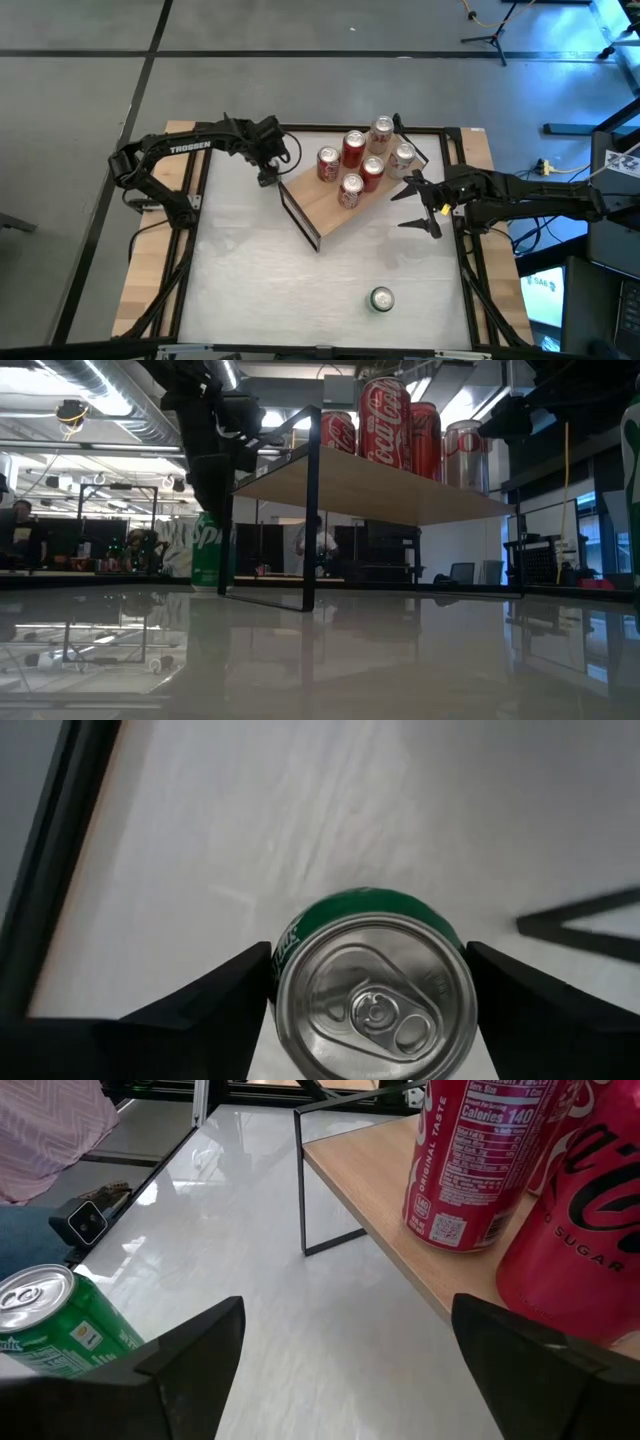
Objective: Place canned beverage on shelf
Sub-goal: Put the top green soda can on the shelf
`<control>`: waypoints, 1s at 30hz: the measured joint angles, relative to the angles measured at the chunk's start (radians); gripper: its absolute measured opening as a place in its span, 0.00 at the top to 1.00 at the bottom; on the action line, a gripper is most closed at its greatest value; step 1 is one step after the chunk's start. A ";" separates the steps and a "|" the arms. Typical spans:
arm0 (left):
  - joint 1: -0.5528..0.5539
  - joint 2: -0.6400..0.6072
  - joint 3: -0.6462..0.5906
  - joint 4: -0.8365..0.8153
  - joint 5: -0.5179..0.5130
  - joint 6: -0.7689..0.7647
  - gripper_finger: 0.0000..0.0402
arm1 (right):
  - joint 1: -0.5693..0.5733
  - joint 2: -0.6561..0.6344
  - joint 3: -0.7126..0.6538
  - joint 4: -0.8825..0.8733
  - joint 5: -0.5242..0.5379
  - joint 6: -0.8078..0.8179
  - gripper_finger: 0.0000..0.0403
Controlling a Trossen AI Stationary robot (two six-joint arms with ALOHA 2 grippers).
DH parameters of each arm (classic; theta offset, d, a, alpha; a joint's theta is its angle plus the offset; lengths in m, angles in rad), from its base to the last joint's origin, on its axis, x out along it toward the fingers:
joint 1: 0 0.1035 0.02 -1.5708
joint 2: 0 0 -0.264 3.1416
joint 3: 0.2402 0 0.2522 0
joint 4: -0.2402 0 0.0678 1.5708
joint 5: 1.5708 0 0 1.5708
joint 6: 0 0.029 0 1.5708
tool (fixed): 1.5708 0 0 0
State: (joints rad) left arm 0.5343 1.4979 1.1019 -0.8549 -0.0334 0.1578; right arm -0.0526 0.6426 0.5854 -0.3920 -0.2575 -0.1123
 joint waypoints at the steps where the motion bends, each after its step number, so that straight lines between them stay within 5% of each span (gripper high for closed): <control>1: 0.000 0.000 0.000 -0.001 0.008 0.035 0.29 | 0.000 0.000 0.000 0.000 0.000 0.000 0.13; 9: 0.010 -0.001 0.001 -0.045 0.029 0.217 0.29 | 0.000 0.000 0.000 0.000 0.000 0.001 0.13; 30: 0.017 0.001 -0.002 -0.021 -0.002 0.009 0.23 | 0.000 0.000 0.001 0.000 0.013 0.002 0.13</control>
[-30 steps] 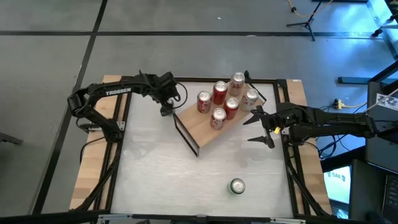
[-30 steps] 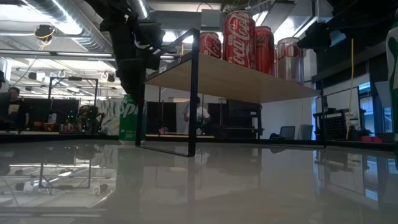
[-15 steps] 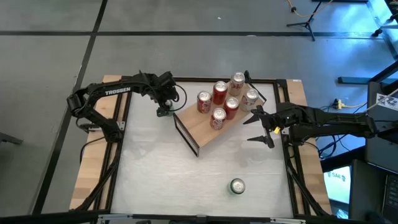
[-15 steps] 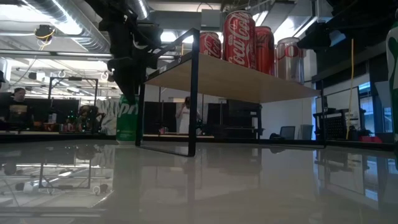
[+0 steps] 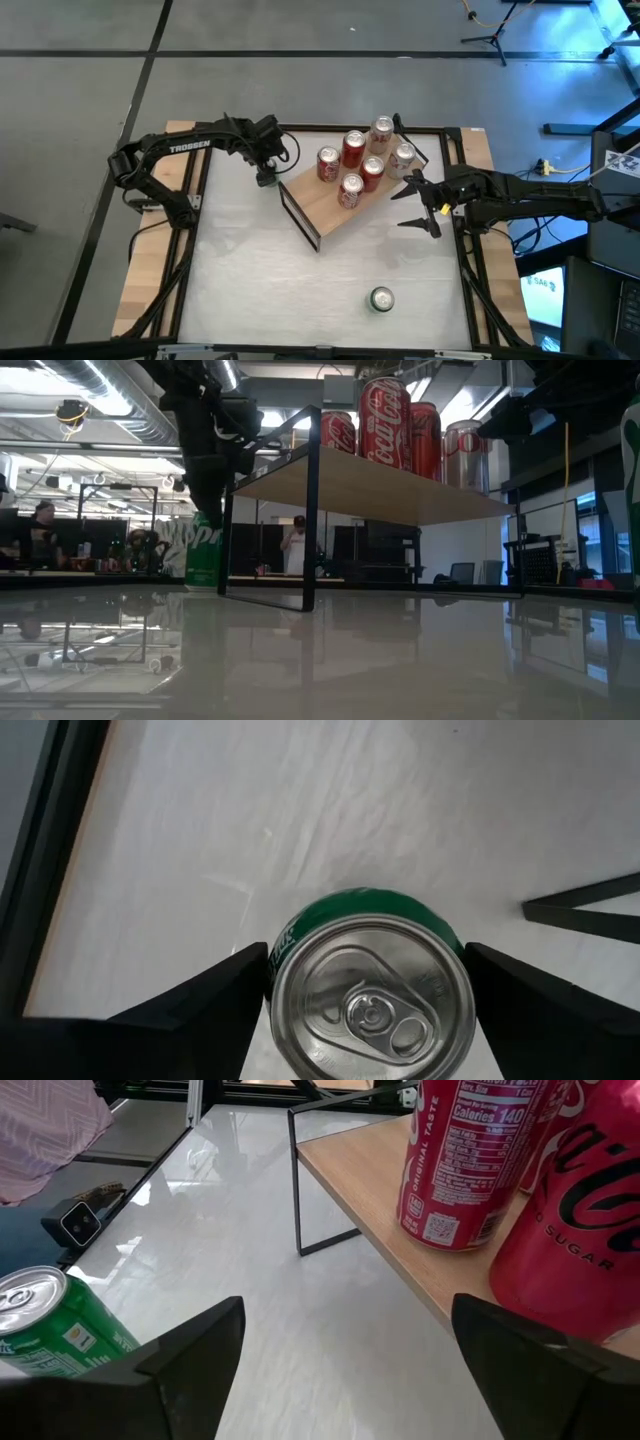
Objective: Place canned beverage on shelf
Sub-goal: Put the top green soda can on the shelf
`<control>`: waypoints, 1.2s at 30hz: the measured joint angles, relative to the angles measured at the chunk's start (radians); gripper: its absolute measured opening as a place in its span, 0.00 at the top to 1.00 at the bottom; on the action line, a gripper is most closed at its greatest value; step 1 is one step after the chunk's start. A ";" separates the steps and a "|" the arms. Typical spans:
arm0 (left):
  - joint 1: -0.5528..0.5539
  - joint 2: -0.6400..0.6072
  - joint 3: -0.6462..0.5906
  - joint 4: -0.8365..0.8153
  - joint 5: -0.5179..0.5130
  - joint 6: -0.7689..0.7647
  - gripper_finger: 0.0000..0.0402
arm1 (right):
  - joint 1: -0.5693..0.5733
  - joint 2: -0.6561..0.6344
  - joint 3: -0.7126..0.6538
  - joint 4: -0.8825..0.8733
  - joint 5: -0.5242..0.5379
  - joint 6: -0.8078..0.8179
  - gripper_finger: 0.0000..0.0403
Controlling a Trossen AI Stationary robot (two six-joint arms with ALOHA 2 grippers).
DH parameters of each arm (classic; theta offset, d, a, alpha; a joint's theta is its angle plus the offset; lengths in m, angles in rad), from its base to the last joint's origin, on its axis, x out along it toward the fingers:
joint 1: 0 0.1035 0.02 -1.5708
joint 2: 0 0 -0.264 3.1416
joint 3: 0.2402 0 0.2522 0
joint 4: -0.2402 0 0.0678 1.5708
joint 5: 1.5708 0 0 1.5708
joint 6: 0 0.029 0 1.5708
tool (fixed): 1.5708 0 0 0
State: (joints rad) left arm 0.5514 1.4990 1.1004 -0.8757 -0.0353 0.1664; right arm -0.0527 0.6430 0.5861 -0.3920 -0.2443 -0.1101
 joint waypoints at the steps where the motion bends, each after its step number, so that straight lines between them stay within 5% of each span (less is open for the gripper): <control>1: 0.000 0.000 0.000 0.000 0.000 0.000 0.23 | 0.000 0.000 0.000 0.000 0.000 0.000 0.13; 26: 0.000 -0.006 0.000 0.004 -0.003 -0.087 0.34 | 0.000 0.000 0.000 0.000 0.000 0.000 0.13; 36: 0.000 -0.004 0.111 -0.040 0.000 -0.108 0.34 | 0.000 0.000 0.000 0.000 0.001 0.000 0.13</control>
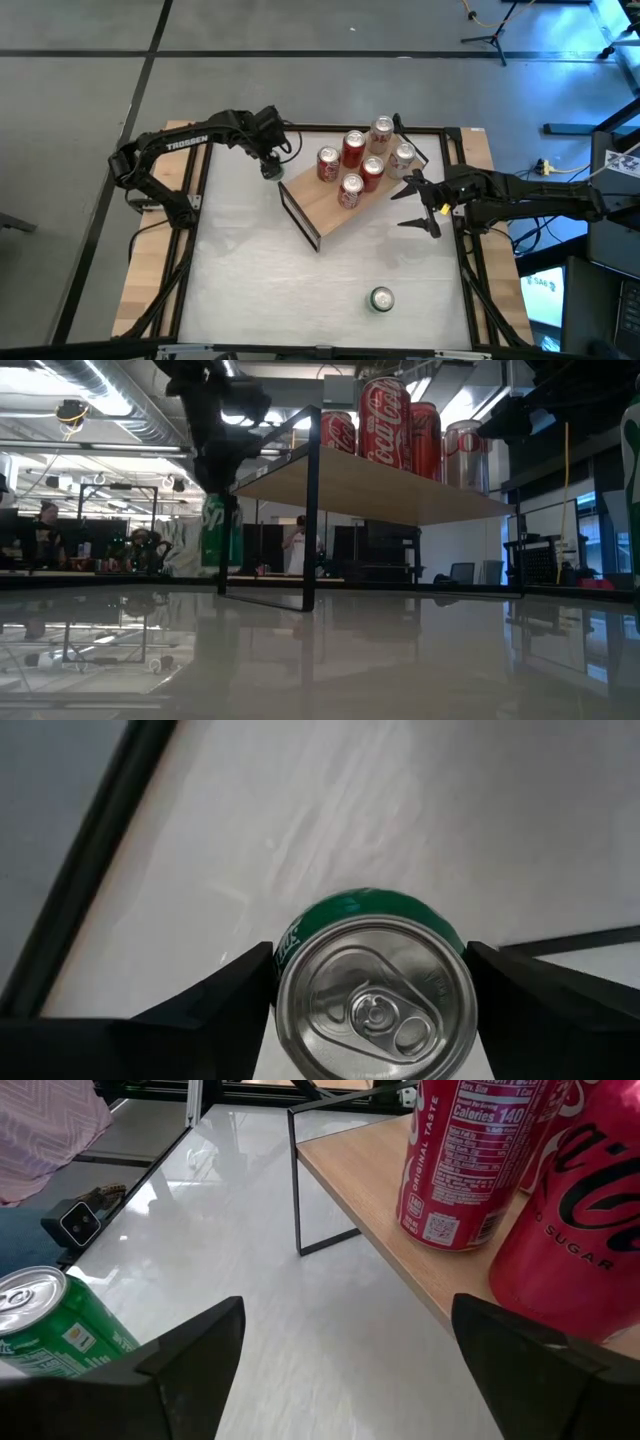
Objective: Place canned beverage on shelf
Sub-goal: Put the top green soda can on the shelf
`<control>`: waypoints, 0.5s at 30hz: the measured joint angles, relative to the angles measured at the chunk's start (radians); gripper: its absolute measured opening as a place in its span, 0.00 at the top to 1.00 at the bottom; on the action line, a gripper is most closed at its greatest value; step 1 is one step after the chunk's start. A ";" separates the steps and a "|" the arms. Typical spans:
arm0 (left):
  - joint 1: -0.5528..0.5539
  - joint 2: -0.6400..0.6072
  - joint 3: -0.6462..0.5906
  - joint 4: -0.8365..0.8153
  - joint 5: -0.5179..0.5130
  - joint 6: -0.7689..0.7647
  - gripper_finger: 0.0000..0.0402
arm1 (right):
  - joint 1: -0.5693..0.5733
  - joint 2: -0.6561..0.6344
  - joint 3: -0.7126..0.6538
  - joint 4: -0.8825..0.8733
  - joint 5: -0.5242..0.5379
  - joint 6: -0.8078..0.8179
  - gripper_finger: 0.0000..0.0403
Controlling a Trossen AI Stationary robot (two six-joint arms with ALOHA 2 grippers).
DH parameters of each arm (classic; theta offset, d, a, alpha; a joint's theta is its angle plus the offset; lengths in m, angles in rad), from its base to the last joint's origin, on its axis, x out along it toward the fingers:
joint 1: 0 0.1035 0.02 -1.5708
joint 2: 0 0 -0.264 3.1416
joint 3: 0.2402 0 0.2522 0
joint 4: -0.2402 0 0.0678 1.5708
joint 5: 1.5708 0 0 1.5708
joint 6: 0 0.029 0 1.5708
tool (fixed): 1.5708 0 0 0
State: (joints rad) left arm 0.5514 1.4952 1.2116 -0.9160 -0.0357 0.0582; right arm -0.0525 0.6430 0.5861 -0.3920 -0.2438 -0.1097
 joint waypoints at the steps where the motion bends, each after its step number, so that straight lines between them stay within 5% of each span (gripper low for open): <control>1: 0.000 0.000 0.021 -0.017 0.000 0.000 0.34 | 0.000 0.000 0.000 0.000 0.000 0.000 0.13; 15: 0.000 -0.003 0.444 -0.235 0.000 -0.081 0.34 | 0.000 0.000 0.000 0.000 0.000 0.000 0.13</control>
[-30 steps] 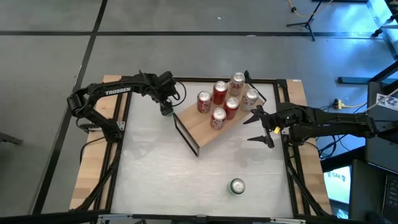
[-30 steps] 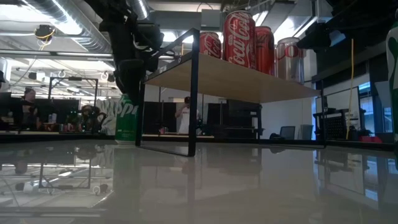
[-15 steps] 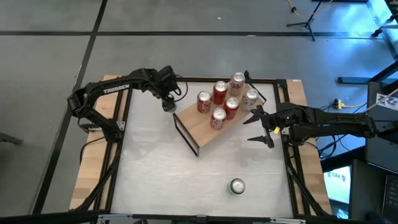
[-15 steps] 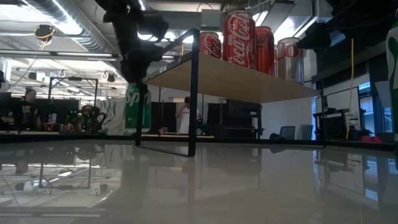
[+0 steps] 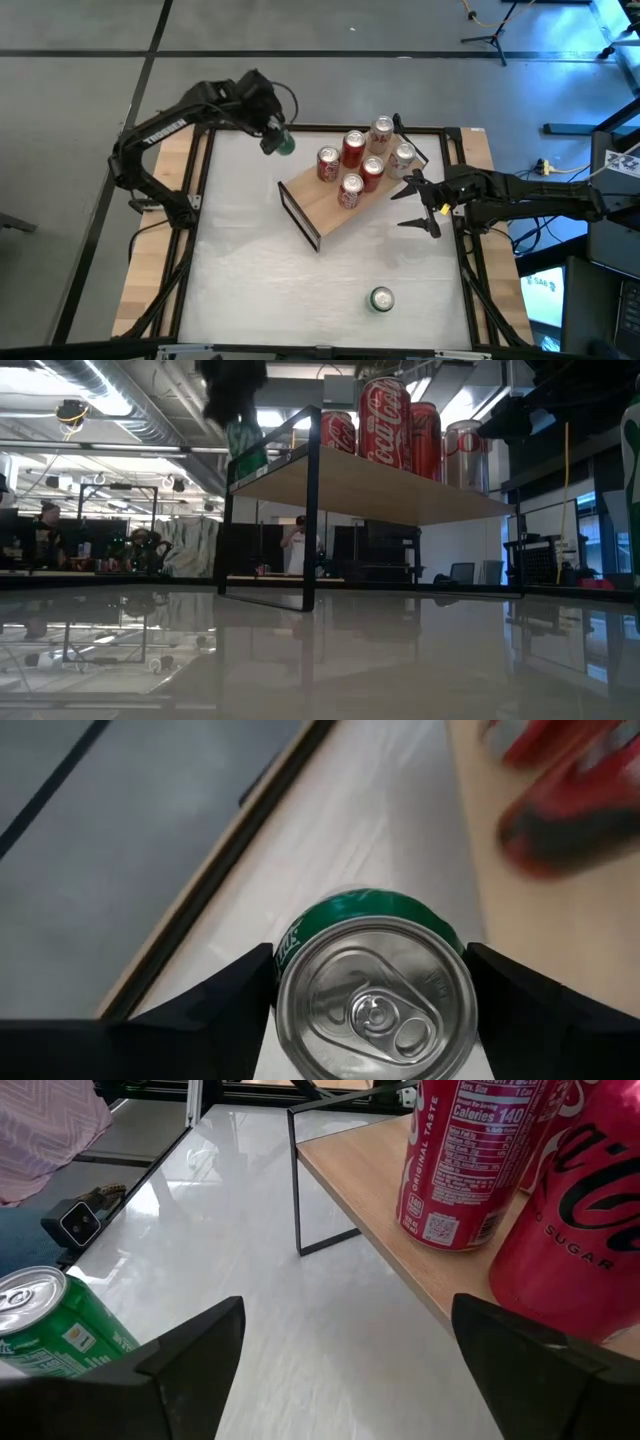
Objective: Place canned beverage on shelf
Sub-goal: Put the top green soda can on the shelf
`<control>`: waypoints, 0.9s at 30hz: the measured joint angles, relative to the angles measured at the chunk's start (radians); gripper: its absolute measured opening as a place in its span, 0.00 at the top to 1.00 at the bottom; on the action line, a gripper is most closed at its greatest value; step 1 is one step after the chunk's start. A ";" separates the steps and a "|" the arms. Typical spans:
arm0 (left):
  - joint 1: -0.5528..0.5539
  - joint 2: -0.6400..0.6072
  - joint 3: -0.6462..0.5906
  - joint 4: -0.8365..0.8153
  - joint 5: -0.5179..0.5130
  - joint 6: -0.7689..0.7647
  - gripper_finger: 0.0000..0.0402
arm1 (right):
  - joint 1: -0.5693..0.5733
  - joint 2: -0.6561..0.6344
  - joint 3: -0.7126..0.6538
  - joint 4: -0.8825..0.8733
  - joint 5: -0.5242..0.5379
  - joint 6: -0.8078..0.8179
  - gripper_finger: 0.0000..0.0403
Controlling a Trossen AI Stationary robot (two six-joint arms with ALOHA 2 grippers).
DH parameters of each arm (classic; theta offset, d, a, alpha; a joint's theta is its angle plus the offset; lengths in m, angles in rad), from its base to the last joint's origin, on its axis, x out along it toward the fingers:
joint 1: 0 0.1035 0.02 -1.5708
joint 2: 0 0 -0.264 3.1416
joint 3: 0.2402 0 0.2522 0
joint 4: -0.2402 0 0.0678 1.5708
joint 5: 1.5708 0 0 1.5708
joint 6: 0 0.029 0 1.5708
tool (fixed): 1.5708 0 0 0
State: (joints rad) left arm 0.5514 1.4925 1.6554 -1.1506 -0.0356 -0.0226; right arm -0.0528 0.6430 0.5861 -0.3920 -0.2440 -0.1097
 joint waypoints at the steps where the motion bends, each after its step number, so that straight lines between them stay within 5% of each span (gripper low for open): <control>1: -0.002 0.000 0.032 -0.017 0.001 -0.018 0.34 | 0.000 0.000 0.000 0.000 0.000 0.000 0.13; 9: -0.073 -0.001 0.197 -0.056 0.064 -0.147 0.34 | 0.000 0.000 0.000 0.000 0.000 0.000 0.13; 27: -0.347 0.027 0.204 -0.053 -0.007 -0.343 0.31 | 0.000 0.000 0.000 0.000 0.000 0.000 0.13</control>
State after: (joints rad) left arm 0.2040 1.5198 1.8591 -1.2038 -0.0426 -0.3657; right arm -0.0528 0.6431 0.5861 -0.3923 -0.2440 -0.1097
